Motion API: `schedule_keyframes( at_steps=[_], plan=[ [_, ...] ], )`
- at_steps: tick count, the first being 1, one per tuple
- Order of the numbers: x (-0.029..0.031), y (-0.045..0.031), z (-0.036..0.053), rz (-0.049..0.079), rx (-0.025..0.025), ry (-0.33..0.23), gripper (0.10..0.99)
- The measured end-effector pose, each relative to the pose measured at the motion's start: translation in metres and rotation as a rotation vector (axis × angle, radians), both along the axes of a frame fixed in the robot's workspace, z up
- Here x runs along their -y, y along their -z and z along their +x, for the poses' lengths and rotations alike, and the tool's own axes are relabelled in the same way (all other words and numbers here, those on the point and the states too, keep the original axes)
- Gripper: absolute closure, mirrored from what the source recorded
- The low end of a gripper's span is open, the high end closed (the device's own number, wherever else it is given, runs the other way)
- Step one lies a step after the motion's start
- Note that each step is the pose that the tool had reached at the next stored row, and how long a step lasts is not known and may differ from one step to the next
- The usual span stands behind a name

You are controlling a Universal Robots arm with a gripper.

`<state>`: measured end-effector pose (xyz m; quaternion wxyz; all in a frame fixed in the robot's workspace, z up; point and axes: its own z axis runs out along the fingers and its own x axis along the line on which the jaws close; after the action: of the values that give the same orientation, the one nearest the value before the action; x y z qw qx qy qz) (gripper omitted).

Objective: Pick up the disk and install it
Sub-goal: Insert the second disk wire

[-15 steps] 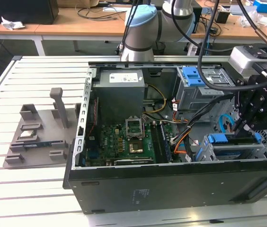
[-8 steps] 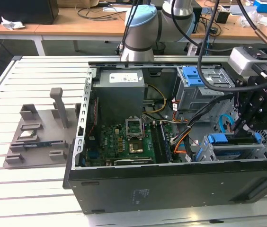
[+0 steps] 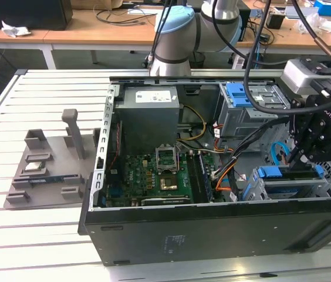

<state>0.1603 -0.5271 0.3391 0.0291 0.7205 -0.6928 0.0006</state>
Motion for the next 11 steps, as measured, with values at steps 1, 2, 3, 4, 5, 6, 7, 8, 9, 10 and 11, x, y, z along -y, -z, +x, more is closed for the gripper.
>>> schedule_keyframes(
  at_steps=[1, 2, 3, 4, 5, 6, 7, 8, 9, 10, 11],
  plan=[
    [0.0, 0.0006, 0.0, 0.0, 0.0, 0.0, 0.925],
    [0.0, 0.0012, 0.0, 0.0, 0.0, 0.0, 0.925],
    [0.0, 0.0017, 0.0, 0.001, 0.0, 0.0, 0.925],
    [0.0, 0.0019, 0.0, 0.0, -0.0001, 0.0, 0.925],
    [0.0, 0.0023, 0.0, 0.001, -0.0001, 0.0, 0.925],
    [0.0, 0.0025, 0.0, 0.001, -0.0001, 0.0, 0.925],
    [0.0, 0.0026, 0.0, 0.001, -0.0001, 0.0, 0.925],
    [0.0, 0.0026, 0.0, 0.001, -0.0001, 0.0, 0.925],
    [0.0, 0.0026, 0.0, 0.001, -0.0001, 0.0, 0.925],
    [-0.0001, 0.0021, 0.0, 0.001, 0.0, 0.0, 0.925],
    [-0.0001, 0.0009, 0.0, 0.002, -0.0001, 0.0, 0.925]
  ],
)
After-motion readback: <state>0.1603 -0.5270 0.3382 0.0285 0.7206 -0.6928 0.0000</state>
